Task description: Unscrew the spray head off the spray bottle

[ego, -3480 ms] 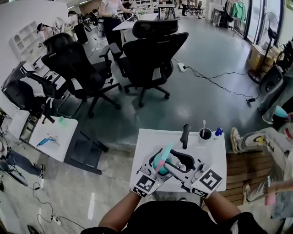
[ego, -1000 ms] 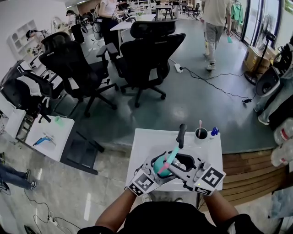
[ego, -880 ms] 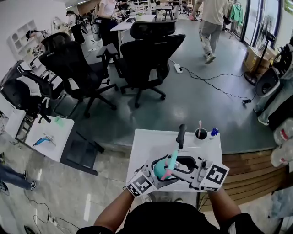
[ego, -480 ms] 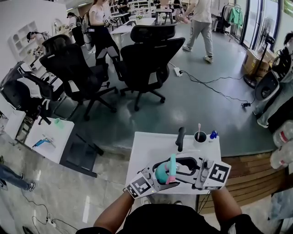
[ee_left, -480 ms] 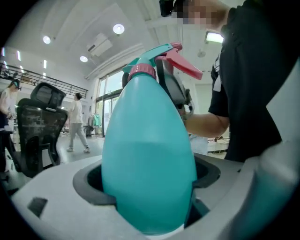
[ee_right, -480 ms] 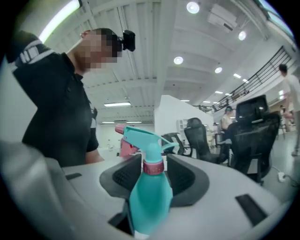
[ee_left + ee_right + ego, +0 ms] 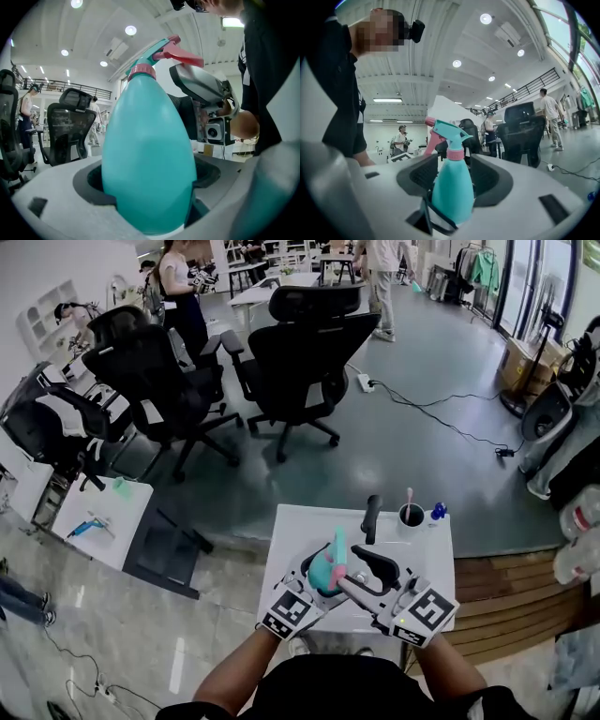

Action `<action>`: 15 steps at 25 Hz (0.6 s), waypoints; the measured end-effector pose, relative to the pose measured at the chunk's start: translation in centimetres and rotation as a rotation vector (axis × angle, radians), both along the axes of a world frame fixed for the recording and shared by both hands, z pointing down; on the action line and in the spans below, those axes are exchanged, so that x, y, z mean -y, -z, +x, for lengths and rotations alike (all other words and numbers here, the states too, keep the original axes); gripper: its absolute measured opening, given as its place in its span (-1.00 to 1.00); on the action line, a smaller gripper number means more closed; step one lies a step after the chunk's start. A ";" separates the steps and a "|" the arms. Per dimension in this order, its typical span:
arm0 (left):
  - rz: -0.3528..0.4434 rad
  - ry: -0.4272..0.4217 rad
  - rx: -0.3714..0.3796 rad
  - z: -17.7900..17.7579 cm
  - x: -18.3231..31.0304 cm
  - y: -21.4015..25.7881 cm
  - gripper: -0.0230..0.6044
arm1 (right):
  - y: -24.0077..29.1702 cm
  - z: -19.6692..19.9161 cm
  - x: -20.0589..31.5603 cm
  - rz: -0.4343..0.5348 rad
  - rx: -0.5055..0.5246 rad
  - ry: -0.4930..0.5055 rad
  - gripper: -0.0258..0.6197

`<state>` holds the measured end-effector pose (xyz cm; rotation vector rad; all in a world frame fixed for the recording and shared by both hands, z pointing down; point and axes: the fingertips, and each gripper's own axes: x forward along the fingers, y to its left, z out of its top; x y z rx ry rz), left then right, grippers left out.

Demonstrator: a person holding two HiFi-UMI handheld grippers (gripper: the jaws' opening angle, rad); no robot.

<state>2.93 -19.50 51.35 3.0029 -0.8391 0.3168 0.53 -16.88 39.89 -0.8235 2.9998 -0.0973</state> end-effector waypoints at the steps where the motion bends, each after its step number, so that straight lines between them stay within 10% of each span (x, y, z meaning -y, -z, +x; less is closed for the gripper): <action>1: 0.001 0.000 0.010 0.1 -0.1 -0.1 0.54 | 0.0 -0.2 -0.1 0.004 -0.003 -0.003 -0.28; 10: 0.023 -0.009 0.068 1.1 -1.2 -0.9 0.54 | 0.7 -0.2 0.1 0.006 0.014 -0.126 -0.49; 15: 0.030 -0.076 0.050 1.5 -2.5 -0.6 0.54 | 1.0 -0.1 -0.9 0.017 0.038 -0.040 -0.51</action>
